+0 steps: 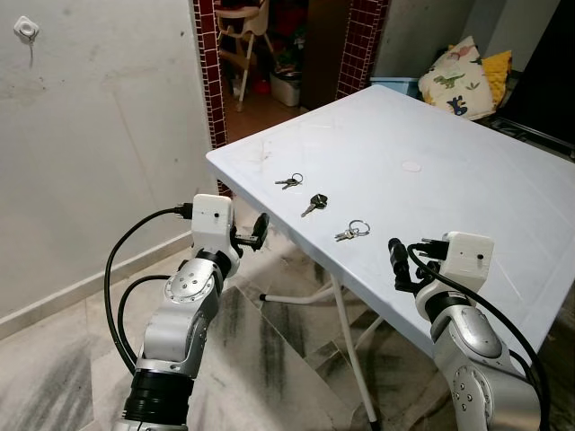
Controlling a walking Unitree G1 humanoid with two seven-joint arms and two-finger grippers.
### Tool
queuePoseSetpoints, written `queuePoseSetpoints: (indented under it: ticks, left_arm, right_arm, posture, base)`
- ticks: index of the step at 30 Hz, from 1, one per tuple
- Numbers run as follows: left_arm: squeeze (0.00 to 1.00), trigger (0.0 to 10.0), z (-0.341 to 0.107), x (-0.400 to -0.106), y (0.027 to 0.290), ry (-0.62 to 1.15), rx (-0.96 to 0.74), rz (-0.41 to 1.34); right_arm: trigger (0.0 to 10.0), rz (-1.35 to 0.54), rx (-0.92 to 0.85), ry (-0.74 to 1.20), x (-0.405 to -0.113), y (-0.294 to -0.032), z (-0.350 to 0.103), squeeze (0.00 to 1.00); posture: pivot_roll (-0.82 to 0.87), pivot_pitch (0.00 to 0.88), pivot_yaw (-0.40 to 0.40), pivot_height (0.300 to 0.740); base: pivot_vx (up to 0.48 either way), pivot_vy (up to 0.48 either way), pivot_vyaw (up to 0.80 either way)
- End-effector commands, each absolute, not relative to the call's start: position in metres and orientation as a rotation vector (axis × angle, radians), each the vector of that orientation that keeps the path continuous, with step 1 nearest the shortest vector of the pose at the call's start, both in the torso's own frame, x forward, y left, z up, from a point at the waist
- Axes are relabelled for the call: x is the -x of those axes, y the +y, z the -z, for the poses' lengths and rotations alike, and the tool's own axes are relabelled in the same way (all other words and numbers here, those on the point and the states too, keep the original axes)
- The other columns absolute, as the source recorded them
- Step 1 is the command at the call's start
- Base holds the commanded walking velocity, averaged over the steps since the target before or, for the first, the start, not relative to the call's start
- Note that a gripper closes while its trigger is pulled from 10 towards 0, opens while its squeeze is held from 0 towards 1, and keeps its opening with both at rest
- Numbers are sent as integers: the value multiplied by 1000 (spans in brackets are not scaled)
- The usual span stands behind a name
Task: Hang keys on a hook
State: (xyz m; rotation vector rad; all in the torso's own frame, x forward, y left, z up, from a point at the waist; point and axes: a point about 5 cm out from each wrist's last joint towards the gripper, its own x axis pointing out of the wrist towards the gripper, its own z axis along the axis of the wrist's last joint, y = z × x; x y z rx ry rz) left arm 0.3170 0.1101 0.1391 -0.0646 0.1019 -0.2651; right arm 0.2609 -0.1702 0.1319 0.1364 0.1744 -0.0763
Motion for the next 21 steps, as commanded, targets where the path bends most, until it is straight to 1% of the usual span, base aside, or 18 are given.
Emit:
queuePoseSetpoints:
  ticks: [1,14,21]
  left_arm:
    - [0,10000,-142,-320,107,92,68,278]
    - [0,10000,-140,-319,109,104,63,271]
    - [0,10000,-137,-315,109,117,55,275]
  right_arm:
    - [10000,73,-133,166,-263,-171,-135,0]
    - [10000,75,-138,166,-263,-170,-135,0]
    - [10000,72,-139,173,-262,-170,-133,0]
  posture:
    - [16,0,-25,740]
    - [19,0,-22,740]
    - [19,0,-20,740]
  base:
    - [319,0,0]
    - [329,0,0]
    - [0,0,0]
